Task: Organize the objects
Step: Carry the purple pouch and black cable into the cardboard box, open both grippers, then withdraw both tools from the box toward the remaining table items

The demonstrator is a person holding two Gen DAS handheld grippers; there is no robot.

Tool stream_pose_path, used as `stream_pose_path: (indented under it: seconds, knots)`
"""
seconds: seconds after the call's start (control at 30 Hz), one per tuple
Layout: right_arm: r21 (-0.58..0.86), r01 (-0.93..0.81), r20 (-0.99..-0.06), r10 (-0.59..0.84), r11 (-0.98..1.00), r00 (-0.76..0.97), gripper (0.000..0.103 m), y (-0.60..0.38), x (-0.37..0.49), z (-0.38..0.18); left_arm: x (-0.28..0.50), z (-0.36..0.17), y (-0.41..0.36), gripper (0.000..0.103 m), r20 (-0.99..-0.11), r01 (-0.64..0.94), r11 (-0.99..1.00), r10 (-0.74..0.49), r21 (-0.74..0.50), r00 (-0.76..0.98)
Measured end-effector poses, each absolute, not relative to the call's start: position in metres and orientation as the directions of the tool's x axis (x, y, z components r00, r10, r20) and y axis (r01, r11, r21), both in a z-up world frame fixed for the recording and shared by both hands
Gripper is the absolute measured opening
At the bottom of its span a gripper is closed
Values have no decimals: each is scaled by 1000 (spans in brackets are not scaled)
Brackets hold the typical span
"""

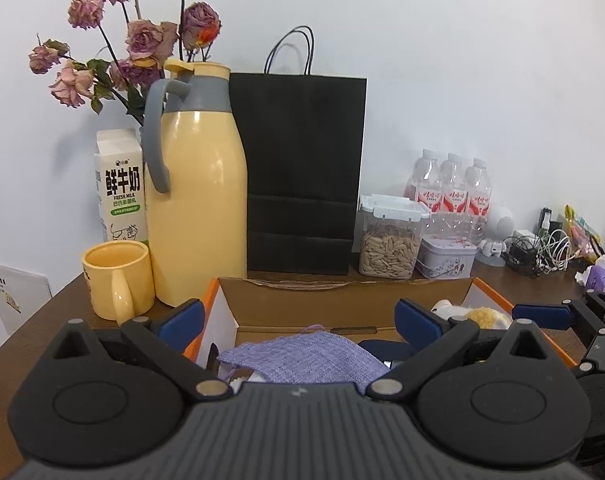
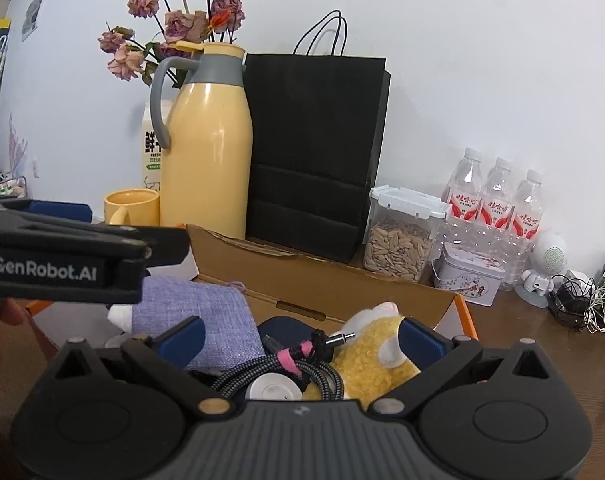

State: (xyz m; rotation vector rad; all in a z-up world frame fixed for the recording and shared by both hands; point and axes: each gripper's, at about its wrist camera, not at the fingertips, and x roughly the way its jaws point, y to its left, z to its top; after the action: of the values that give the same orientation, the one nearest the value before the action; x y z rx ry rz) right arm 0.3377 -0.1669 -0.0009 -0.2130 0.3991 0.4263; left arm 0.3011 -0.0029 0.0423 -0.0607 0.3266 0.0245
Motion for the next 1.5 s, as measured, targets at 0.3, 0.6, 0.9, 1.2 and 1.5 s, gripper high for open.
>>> stream_pose_path:
  seconds: [0.3, 0.6, 0.9, 1.2, 1.5]
  knots:
    - [-102, -462, -366, 399, 881, 841, 103, -181, 305, 18, 260, 58, 5, 103, -253, -30, 997, 11, -72, 967]
    - [-82, -474, -349, 420, 877, 838, 103, -200, 262, 23, 220, 55, 14, 103, -261, -38, 997, 20, -65, 965]
    - [-53, -465, -449, 394, 884, 802, 103, -223, 228, -13, 191, 13, 36, 103, -394, -100, 993, 69, -57, 916]
    - [-23, -482, -514, 403, 876, 757, 103, -227, 207, -34, 167, 0, 36, 103, -428, -110, 993, 79, -48, 900]
    - [-16, -531, -572, 428, 847, 700, 103, -212, 198, -46, 163, -14, 32, 103, -468, -95, 994, 60, -53, 882]
